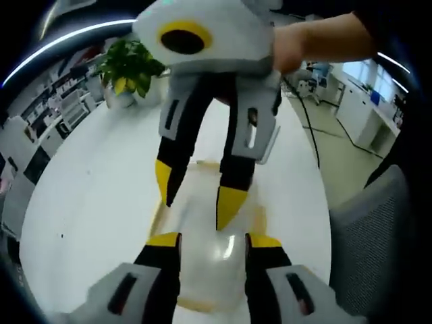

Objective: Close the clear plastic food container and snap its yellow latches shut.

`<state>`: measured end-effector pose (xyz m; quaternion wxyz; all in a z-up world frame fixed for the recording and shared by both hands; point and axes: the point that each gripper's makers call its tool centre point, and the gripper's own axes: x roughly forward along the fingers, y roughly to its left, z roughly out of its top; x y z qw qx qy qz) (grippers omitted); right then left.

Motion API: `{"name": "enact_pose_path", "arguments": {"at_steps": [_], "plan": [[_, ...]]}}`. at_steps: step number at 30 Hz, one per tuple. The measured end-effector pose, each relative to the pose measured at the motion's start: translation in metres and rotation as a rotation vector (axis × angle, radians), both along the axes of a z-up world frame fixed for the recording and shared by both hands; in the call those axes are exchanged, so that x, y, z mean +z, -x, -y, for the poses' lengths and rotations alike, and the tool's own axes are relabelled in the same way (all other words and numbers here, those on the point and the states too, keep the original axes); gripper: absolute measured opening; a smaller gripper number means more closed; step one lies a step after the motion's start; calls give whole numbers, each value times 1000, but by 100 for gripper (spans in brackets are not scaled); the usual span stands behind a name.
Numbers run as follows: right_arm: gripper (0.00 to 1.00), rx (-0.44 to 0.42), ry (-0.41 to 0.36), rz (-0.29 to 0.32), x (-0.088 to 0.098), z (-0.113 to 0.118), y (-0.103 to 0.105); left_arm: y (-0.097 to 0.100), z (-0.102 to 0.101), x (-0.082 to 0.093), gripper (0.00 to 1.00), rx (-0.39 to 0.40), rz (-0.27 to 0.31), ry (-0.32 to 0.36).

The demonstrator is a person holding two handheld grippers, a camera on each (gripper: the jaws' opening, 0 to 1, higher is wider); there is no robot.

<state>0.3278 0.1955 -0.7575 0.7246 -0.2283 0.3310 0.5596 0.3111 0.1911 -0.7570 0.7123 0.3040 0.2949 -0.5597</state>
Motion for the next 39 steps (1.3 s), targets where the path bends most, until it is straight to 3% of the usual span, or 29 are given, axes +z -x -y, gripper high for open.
{"name": "enact_pose_path", "arguments": {"at_steps": [5, 11, 14, 19, 24, 26, 27, 31, 33, 39], "plan": [[31, 7, -2, 14, 3, -5, -6, 7, 4, 6, 36, -7, 17, 38], [31, 21, 17, 14, 0, -6, -14, 19, 9, 2, 33, -62, 54, 25], [32, 36, 36, 15, -3, -5, -17, 19, 11, -2, 36, -76, 84, 2], [32, 48, 35, -3, -2, -3, -23, 9, 6, 3, 33, -30, 124, -6], [31, 70, 65, -6, -3, -3, -28, 14, 6, 4, 32, -40, 131, -3], [31, 77, 68, -9, -3, -4, -30, 14, 10, 3, 32, -58, 159, -6], [31, 84, 73, -16, -4, -4, -30, 14, 14, 5, 33, -80, 195, -9], [32, 112, 83, -64, -8, -5, -28, 26, 21, -5, 34, -123, 186, -34], [32, 117, 75, -95, -9, -5, -28, 23, 20, -8, 38, -129, 236, -65], [32, 133, 87, -161, -13, -6, -28, 23, 15, -17, 38, -119, 231, -103]]}}
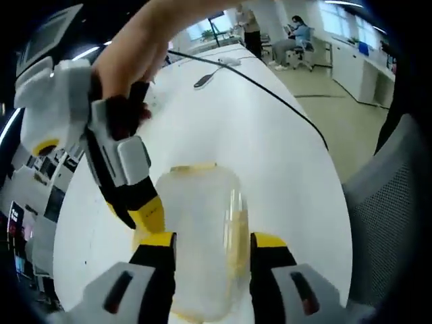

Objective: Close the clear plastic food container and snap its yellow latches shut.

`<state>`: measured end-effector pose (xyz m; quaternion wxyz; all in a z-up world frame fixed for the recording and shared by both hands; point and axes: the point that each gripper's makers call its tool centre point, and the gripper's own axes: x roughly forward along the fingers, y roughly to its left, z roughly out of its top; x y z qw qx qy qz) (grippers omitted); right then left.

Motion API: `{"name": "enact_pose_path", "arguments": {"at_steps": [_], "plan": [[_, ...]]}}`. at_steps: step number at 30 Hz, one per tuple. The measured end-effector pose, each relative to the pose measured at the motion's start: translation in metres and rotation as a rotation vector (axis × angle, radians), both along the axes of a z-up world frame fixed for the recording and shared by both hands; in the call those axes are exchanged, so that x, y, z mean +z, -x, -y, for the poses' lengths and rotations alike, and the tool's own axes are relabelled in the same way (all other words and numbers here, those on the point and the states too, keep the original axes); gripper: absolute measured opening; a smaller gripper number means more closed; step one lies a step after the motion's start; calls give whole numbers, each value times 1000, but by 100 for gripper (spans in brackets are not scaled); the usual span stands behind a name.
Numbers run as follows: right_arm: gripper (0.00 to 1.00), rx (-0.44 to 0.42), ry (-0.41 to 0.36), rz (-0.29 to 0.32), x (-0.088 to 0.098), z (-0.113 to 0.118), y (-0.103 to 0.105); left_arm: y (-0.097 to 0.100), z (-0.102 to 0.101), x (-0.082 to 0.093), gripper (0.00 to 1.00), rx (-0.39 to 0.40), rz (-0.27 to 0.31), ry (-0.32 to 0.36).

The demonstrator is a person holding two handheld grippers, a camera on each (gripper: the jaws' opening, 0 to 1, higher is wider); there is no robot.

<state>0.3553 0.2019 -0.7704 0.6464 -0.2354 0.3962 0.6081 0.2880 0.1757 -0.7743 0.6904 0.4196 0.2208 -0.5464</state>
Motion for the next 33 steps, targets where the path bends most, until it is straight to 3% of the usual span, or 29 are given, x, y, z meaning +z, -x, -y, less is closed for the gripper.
{"name": "enact_pose_path", "arguments": {"at_steps": [11, 16, 23, 33], "plan": [[26, 53, 50, -92, -3, -1, 6, -5, -2, -3, 38, 22, -17, 23], [26, 82, 93, -103, -4, -1, 5, -6, -1, -4, 39, 10, -16, 43], [26, 195, 197, -91, -5, -3, 9, -6, -2, -5, 39, 17, -15, 57], [25, 224, 260, -122, -7, -3, 10, -7, -2, -6, 37, 22, -41, 52]]}}
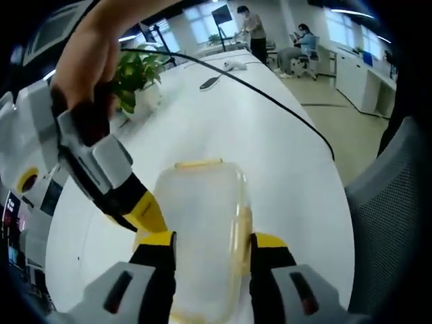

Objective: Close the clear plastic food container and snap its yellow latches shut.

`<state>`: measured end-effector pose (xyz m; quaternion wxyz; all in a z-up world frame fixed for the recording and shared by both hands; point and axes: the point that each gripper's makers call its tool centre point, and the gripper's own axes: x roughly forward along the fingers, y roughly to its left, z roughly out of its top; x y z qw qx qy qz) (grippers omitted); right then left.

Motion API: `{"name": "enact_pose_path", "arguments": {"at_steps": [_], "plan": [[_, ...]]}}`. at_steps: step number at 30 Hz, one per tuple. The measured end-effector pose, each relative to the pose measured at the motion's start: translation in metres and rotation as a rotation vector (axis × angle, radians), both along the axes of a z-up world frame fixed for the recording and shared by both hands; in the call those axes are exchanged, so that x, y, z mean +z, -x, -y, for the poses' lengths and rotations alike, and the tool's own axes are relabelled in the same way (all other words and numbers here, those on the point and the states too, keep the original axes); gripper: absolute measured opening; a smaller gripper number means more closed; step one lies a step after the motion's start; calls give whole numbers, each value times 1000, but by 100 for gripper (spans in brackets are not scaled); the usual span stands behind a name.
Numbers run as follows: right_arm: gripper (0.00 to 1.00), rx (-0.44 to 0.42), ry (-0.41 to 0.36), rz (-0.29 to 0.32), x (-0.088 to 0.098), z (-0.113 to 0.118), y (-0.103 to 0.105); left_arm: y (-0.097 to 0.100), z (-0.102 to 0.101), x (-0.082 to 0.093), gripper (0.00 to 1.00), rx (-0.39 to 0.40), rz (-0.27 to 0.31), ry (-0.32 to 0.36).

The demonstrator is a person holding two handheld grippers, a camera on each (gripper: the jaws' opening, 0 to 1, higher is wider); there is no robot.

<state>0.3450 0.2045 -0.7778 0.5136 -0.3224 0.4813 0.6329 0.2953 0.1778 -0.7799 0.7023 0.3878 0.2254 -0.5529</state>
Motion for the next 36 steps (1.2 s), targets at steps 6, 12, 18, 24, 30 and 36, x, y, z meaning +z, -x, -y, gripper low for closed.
{"name": "enact_pose_path", "arguments": {"at_steps": [6, 12, 18, 24, 30, 36], "plan": [[24, 22, 39, -19, -2, 1, -1, 0, 0, 0, 36, -12, -6, -6], [24, 34, 69, -41, -4, 0, -4, 1, -1, -1, 35, -10, -14, 9], [22, 25, 86, -84, -2, -6, -1, 2, 3, 8, 32, -23, -19, 5], [23, 41, 146, -74, -4, -3, -9, 0, 1, 0, 33, -30, -6, 19], [24, 79, 195, -43, -5, 0, -10, 0, 1, 0, 34, -22, -3, 15], [24, 77, 207, -56, -6, 3, -12, 1, 0, 0, 34, -23, 6, 18]]}}
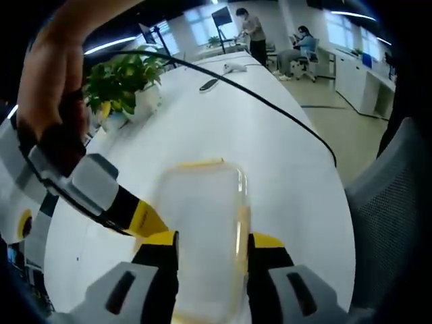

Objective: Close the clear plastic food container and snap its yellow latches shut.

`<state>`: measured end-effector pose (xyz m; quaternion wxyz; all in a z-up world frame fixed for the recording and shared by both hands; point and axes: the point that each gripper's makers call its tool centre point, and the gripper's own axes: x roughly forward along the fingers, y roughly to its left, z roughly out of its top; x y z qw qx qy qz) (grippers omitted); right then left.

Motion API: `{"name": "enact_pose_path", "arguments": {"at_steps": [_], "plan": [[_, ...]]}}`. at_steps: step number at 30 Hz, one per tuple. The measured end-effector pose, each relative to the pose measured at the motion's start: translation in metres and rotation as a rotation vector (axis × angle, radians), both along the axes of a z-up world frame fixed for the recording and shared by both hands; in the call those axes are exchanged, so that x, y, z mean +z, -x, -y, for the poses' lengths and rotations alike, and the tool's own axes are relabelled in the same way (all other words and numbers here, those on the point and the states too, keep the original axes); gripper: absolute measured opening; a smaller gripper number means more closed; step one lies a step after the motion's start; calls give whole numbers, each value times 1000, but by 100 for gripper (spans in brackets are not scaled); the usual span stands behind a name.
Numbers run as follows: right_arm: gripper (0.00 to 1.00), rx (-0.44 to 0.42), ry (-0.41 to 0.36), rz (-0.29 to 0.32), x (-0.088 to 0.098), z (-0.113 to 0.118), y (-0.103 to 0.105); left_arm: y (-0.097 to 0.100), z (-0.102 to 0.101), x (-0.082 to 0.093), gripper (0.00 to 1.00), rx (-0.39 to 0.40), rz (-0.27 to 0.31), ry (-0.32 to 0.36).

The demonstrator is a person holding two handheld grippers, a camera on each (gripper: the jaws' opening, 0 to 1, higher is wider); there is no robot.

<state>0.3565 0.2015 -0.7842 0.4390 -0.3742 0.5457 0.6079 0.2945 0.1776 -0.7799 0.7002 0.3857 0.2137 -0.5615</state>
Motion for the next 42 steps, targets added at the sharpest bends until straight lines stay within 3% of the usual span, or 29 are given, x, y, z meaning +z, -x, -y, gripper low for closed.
{"name": "enact_pose_path", "arguments": {"at_steps": [16, 21, 27, 33, 38, 42], "plan": [[24, -35, -42, 75, 4, 2, 12, 0, 0, 0, 34, 12, 9, -2], [24, -8, -64, 145, 7, 1, 15, 0, 0, 0, 34, 14, 11, -7], [24, -33, -121, 186, 10, 1, 14, 0, 1, 0, 34, 17, 11, -24], [24, -38, -111, 221, 9, -2, 10, 0, 0, 1, 35, 17, 6, -28], [24, -72, -164, 249, 10, 1, 6, 1, 1, 2, 35, 26, 16, -24], [23, -78, -212, 309, 12, 1, 6, 1, 1, 3, 35, 16, 27, -24]]}}
